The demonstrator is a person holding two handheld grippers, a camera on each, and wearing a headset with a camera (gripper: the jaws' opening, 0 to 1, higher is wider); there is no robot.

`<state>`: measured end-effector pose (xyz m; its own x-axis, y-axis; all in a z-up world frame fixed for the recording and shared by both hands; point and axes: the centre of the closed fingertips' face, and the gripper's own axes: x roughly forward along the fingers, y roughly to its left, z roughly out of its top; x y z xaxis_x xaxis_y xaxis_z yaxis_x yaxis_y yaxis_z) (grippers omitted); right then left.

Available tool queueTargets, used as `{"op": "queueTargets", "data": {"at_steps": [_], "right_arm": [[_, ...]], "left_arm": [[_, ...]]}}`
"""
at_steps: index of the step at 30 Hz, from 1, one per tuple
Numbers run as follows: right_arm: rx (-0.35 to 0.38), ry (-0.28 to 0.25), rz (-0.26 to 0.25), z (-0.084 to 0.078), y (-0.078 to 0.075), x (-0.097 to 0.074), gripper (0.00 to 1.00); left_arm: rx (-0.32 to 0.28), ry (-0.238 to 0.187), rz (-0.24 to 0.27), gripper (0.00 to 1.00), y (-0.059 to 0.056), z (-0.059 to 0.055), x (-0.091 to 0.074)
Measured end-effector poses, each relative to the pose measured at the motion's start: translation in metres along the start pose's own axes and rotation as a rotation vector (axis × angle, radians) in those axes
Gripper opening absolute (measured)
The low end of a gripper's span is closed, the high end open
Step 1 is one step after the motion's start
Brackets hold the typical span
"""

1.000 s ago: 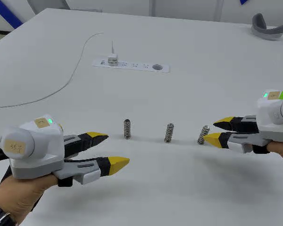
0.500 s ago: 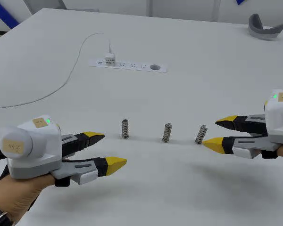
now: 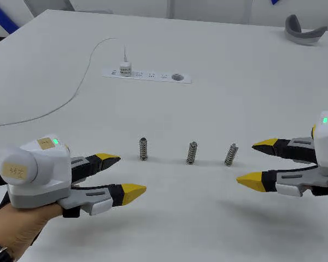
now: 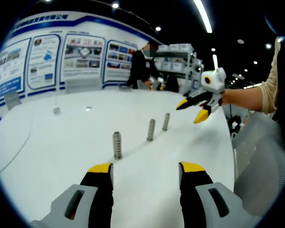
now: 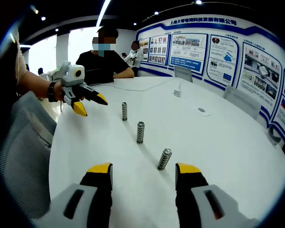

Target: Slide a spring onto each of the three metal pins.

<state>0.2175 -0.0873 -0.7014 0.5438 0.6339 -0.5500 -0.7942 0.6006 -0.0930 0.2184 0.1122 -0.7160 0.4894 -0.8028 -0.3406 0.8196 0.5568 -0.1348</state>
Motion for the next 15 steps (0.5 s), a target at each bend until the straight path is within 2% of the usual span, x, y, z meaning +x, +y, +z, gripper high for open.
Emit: {"op": "queueTargets", "data": {"at_steps": [8, 15], "right_arm": [[0.018, -0.003, -0.004, -0.0092, 0.0052, -0.0055, 0.57], [0.028, -0.013, -0.010, -0.0106, 0.0079, -0.0076, 0.59]], "left_arm": [[-0.006, 0.010, -0.002, 0.57, -0.0021, -0.0050, 0.0009], [-0.014, 0.010, 0.006, 0.58, -0.0007, -0.0067, -0.0007]]}}
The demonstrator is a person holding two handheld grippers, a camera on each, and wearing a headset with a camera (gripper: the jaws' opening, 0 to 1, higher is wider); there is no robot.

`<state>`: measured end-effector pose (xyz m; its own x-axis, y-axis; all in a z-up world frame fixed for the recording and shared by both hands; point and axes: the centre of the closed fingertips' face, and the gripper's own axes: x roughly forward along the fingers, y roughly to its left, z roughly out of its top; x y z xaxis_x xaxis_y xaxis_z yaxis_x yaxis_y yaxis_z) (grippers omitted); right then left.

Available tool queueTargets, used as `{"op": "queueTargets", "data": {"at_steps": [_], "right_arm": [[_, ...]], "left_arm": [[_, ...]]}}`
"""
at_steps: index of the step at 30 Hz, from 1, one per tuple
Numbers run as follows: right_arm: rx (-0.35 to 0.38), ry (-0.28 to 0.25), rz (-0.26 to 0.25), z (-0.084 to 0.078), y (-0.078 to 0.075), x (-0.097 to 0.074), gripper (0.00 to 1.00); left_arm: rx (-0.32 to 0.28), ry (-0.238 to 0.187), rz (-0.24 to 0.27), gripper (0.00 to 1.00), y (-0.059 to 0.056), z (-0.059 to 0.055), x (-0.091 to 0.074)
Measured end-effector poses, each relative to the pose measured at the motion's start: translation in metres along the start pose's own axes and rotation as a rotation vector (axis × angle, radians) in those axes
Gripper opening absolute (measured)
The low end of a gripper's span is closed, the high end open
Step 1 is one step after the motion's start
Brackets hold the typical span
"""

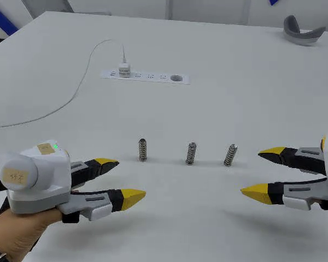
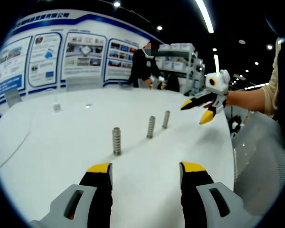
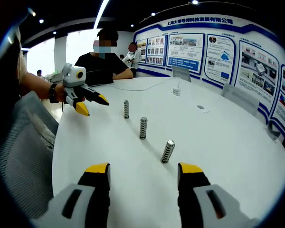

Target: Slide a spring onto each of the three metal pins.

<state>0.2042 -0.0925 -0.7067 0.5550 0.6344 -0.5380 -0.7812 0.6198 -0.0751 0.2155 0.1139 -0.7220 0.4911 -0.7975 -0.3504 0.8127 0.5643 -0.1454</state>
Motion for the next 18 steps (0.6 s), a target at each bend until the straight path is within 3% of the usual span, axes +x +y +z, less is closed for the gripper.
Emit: {"op": "queueTargets", "data": {"at_steps": [18], "right_arm": [[0.012, -0.011, -0.009, 0.0010, 0.0008, 0.0013, 0.59]], "left_arm": [[-0.012, 0.011, 0.006, 0.59, 0.0023, -0.0063, -0.0019]]}}
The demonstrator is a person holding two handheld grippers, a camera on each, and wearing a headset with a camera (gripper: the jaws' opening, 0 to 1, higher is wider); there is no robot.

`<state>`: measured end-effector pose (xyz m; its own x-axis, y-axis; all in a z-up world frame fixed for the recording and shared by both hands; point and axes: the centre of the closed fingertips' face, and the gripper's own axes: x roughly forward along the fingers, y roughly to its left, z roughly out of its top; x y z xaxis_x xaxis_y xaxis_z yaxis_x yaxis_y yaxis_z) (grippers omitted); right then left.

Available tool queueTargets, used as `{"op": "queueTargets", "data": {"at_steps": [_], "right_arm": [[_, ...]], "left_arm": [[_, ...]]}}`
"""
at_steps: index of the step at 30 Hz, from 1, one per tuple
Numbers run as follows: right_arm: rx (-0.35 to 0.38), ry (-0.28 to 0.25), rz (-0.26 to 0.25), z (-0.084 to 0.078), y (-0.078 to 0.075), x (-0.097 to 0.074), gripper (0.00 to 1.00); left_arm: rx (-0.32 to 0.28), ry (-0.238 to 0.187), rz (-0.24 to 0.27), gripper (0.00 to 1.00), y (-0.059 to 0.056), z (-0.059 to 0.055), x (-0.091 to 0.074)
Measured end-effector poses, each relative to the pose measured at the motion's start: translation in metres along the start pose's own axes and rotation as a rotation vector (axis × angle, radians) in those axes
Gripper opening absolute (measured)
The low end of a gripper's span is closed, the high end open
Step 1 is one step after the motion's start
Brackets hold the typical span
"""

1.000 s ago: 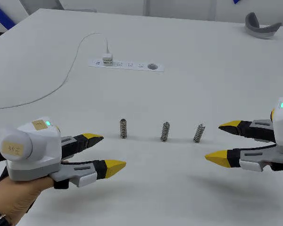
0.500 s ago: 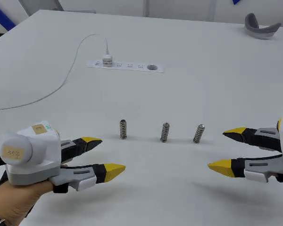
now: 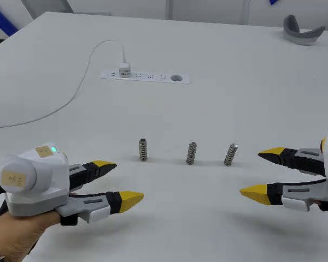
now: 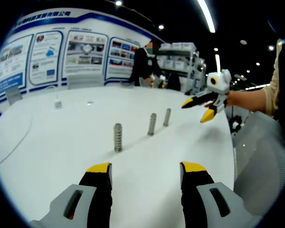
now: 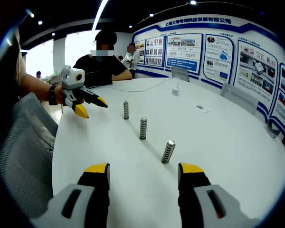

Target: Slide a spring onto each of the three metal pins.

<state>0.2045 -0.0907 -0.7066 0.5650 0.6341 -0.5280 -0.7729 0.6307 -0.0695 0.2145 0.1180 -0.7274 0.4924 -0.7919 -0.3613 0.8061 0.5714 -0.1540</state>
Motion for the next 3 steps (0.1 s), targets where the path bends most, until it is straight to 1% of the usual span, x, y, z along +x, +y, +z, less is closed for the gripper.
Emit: {"op": "queueTargets", "data": {"at_steps": [3], "right_arm": [[0.001, -0.001, -0.002, 0.0006, -0.0005, -0.0003, 0.59]], "left_arm": [[-0.002, 0.001, 0.000, 0.58, -0.0003, -0.0009, 0.0002]]}}
